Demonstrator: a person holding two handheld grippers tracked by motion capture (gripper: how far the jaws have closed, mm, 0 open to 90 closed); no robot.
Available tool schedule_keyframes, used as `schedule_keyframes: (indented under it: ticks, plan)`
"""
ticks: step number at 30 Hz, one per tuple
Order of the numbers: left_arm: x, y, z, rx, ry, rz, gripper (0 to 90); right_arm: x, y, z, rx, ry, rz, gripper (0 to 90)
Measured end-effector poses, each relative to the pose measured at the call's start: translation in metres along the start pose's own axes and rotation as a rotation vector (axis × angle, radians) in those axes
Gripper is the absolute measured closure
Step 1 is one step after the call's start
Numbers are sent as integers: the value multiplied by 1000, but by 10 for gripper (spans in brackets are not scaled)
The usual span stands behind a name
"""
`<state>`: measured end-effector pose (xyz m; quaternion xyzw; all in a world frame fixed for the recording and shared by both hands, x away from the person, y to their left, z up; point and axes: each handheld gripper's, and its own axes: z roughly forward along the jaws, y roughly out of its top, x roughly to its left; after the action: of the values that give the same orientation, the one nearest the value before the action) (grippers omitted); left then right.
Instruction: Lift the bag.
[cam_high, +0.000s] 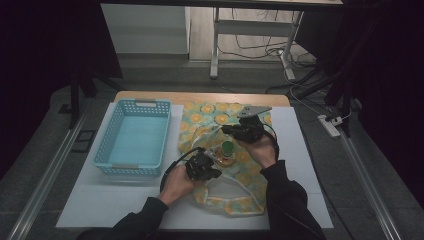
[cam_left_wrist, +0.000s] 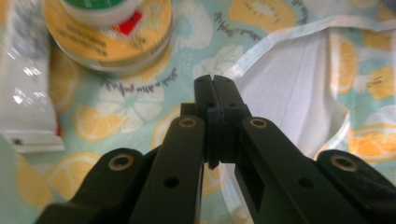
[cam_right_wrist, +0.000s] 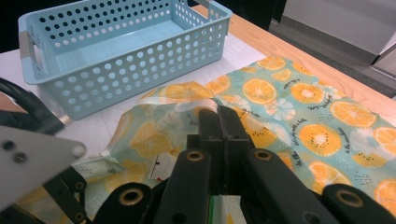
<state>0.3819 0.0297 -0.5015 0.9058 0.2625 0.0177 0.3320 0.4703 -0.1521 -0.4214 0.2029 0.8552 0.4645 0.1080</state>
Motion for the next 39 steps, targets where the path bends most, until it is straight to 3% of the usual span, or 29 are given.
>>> schedule_keyframes:
  ticks: [8,15,24,39]
  plan:
    - [0,5,-11,-22,4,25,900,1,2,-3,-4,4,1,900]
    - [4,10,-25,-58,-40,-20,900,4,6,-7,-4,10,-3,900]
    - [3,18,-43,-91,-32,-10,900,7,11,-11,-2,27,1,900]
    - [21,33,-72,-153,-77,-52,900,10,13,-15,27,55,9,900]
